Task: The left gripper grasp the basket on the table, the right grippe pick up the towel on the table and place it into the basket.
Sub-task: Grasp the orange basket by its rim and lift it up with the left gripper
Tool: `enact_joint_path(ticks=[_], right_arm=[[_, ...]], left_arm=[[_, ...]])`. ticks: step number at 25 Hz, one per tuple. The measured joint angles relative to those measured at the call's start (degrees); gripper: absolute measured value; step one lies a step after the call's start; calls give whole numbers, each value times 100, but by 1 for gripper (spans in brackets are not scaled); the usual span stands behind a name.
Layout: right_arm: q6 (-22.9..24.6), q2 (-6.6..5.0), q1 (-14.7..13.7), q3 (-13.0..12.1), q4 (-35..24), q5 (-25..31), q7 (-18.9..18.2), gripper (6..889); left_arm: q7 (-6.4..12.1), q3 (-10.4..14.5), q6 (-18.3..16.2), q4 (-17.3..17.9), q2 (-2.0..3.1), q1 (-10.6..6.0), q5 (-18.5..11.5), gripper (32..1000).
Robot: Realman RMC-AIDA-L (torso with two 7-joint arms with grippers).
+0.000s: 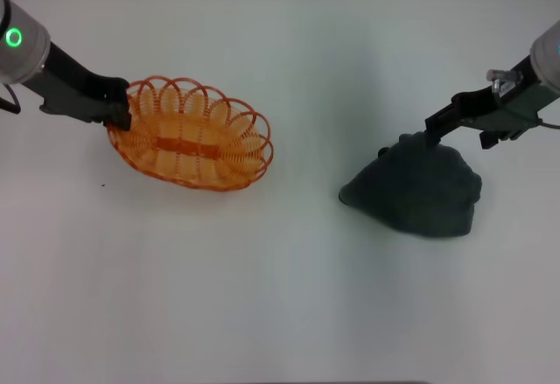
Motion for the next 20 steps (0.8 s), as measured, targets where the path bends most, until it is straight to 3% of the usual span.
enact_joint_path(ticks=[5,11,13,14,20], right_arm=[[1,0,-6,74,0,-4,-35,838],[1,0,-9,82,-1,-24,-42,839],[-23,-5,-9,81,-1,-40,-55,839],[-51,-11,-9,81,0,-43,-69,839],[-166,-38,-7,78,123,-56,-174,840]], left_arm=[[-184,6,-390,537,-91,5,-82,94],[-593,98,-624,686,-121,-32,-384,94],[-638,118,-644,690,-130,-42,-411,94],[-726,252,-663,718,-146,-56,-557,94],[-790,414,-708,917,-164,-65,-696,94]])
